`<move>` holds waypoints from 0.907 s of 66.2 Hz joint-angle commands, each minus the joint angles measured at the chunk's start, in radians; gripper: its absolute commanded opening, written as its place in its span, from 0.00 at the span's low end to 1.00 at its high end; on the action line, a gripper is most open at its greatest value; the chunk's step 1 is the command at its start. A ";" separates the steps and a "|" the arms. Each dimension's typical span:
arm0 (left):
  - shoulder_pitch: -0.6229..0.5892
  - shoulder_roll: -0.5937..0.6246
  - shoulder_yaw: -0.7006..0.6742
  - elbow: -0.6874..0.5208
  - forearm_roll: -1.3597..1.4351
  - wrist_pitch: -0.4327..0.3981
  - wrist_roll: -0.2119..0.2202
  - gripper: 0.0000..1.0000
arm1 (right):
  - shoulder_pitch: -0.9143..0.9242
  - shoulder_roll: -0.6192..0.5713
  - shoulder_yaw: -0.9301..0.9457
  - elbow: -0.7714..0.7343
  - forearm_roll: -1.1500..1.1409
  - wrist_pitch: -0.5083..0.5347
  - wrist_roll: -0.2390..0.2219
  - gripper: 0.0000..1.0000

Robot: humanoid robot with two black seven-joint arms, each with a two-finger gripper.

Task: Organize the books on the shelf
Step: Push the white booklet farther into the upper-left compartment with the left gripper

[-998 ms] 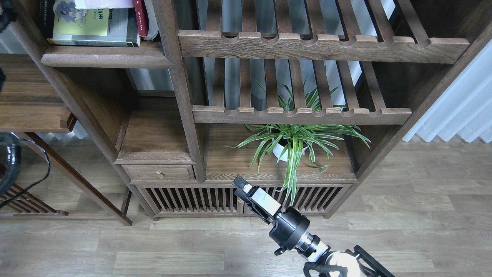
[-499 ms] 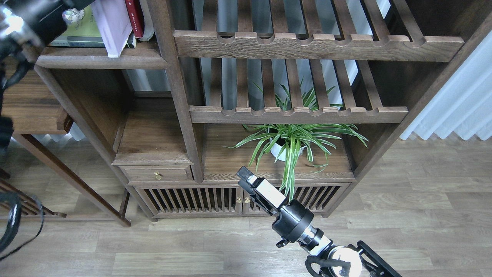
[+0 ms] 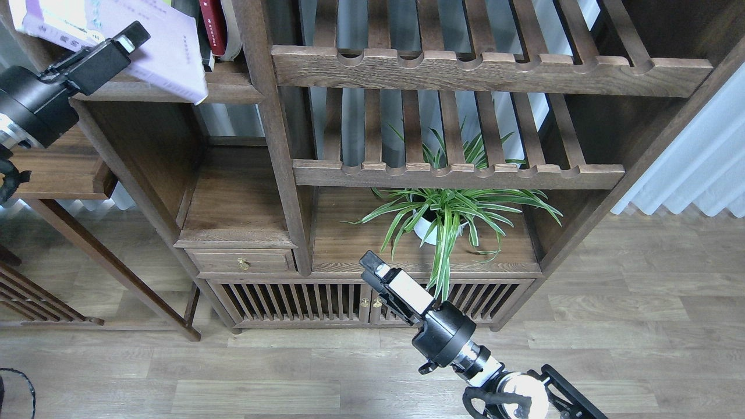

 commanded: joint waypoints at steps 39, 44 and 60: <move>-0.365 -0.010 0.027 0.188 0.056 0.000 0.000 0.05 | 0.000 0.000 -0.001 -0.001 0.000 0.000 0.000 0.99; -0.398 -0.009 0.032 0.188 0.087 0.000 0.000 0.05 | 0.000 0.000 -0.001 -0.001 0.000 0.000 0.000 0.99; -0.497 -0.013 0.067 0.271 0.200 0.000 0.000 0.05 | 0.000 0.000 -0.001 0.000 0.001 0.000 0.000 0.99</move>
